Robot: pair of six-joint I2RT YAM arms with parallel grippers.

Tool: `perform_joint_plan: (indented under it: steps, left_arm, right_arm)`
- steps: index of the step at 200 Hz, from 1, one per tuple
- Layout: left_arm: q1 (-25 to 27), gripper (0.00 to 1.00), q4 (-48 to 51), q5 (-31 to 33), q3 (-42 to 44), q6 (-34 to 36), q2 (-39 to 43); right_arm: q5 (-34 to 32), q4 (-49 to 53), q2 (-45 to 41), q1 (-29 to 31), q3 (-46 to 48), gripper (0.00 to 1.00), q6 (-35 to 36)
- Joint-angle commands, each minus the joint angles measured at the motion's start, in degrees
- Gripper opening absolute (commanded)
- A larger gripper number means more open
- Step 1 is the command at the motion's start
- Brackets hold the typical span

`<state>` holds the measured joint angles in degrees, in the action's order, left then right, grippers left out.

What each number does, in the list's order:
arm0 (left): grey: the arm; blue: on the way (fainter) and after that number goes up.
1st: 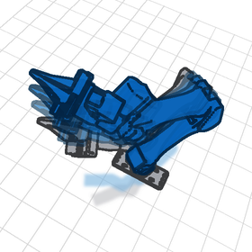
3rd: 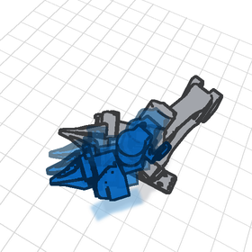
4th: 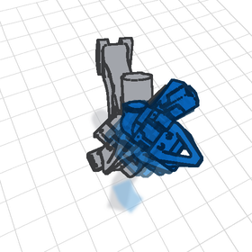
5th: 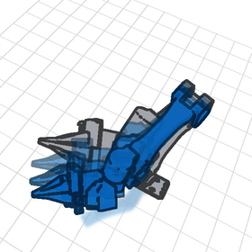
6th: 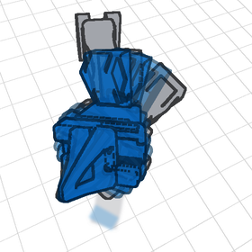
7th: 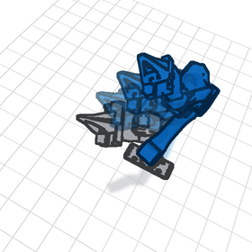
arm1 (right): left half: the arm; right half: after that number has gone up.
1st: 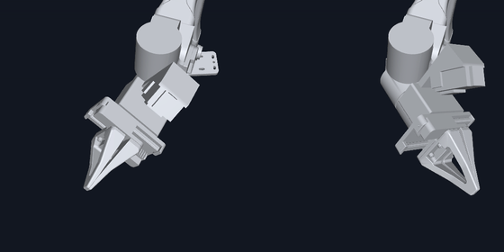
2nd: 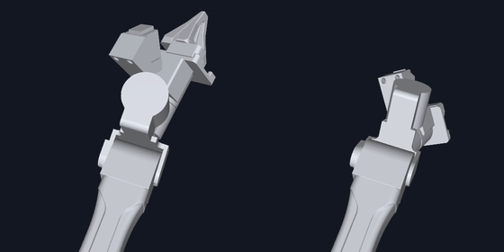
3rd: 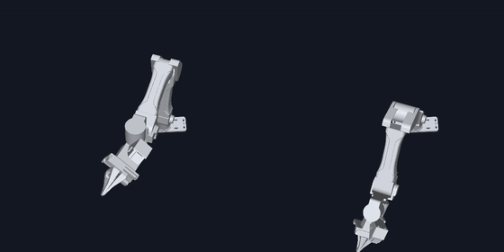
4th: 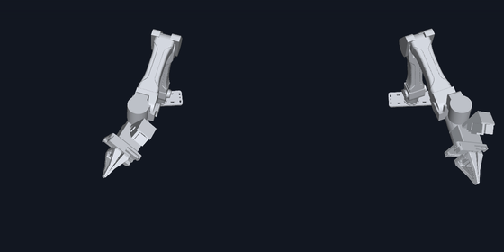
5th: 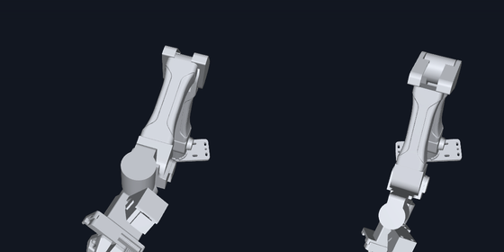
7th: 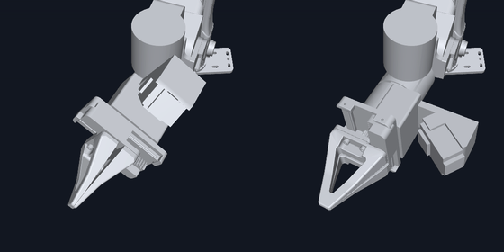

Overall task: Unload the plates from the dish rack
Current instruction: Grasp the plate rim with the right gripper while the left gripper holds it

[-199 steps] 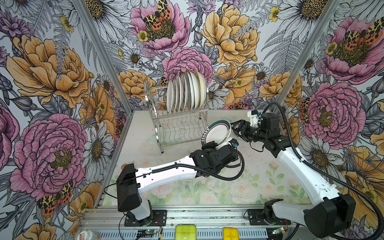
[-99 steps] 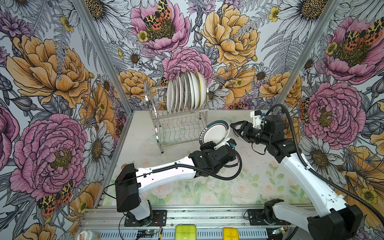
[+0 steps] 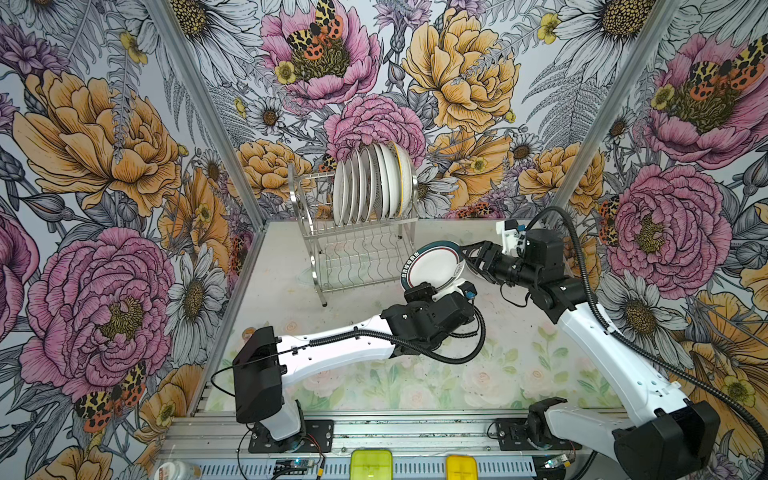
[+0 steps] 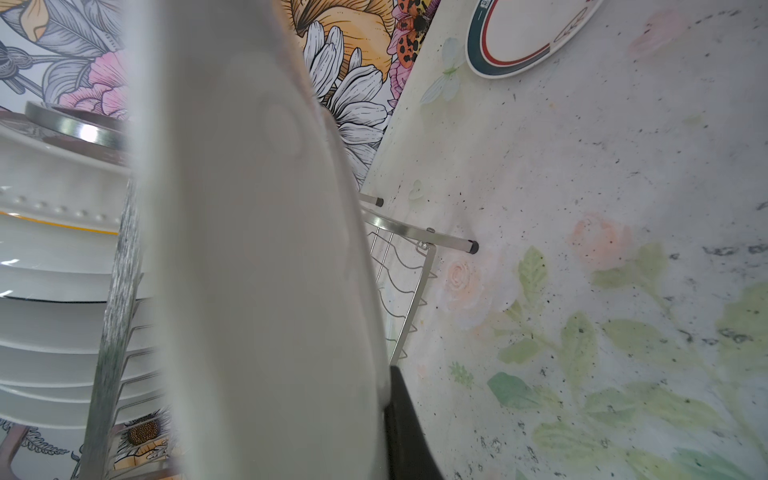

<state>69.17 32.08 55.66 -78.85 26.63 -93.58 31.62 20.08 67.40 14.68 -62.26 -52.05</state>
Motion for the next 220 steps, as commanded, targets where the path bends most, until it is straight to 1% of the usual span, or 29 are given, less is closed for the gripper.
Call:
perform_joint_plan:
  steps: [1, 25, 52, 62, 77, 115, 130, 147, 184, 190, 220]
  left_arm:
    - [0.59, 0.00, -4.07, 3.56, -2.27, 2.04, -1.31]
    - [0.82, 0.00, -6.80, 4.58, -2.20, 4.12, -2.03]
    - [0.89, 0.00, -12.69, 6.67, -1.40, 8.26, -1.90]
    - [0.85, 0.00, -14.31, 6.94, -1.18, 9.32, -1.79]
    - [0.47, 0.00, -15.43, 6.88, -1.35, 10.53, -2.12]
    - [-0.68, 0.00, -17.53, 7.69, -1.49, 13.35, -3.37]
    - [-1.11, 0.00, -17.57, 7.59, -1.57, 13.45, -3.53]
    - [-1.40, 0.00, -17.92, 7.69, -1.60, 13.75, -3.62]
    - [-1.75, 0.00, -19.90, 8.83, -1.26, 14.32, -3.97]
    - [-1.76, 0.00, -20.22, 9.04, -1.13, 14.41, -4.13]
    - [-1.83, 0.00, -20.00, 8.89, -1.22, 13.76, -4.51]
  right_arm:
    - [3.04, -2.19, 1.04, 0.59, -2.32, 0.65, 0.02]
    - [5.18, -2.71, 3.03, 0.63, -2.95, 0.61, -0.25]
    - [6.78, -3.00, 4.48, 0.99, -2.68, 0.55, -0.59]
    - [7.07, -3.00, 4.58, 1.02, -2.32, 0.54, -0.59]
    - [7.68, -2.94, 4.63, 1.02, -1.62, 0.53, -0.46]
    - [8.02, -2.87, 3.93, 0.90, -0.10, 0.43, -0.41]
    - [7.83, -2.85, 3.58, 0.75, 0.29, 0.37, -0.43]
    - [7.67, -2.96, 3.53, 0.62, 0.56, 0.27, -0.44]
    - [6.57, -2.87, 2.93, 0.33, 0.69, 0.02, -0.33]
    - [6.38, -2.87, 2.77, 0.18, 0.82, 0.00, -0.33]
    - [5.79, -2.96, 2.64, -0.25, 1.09, 0.00, -0.42]
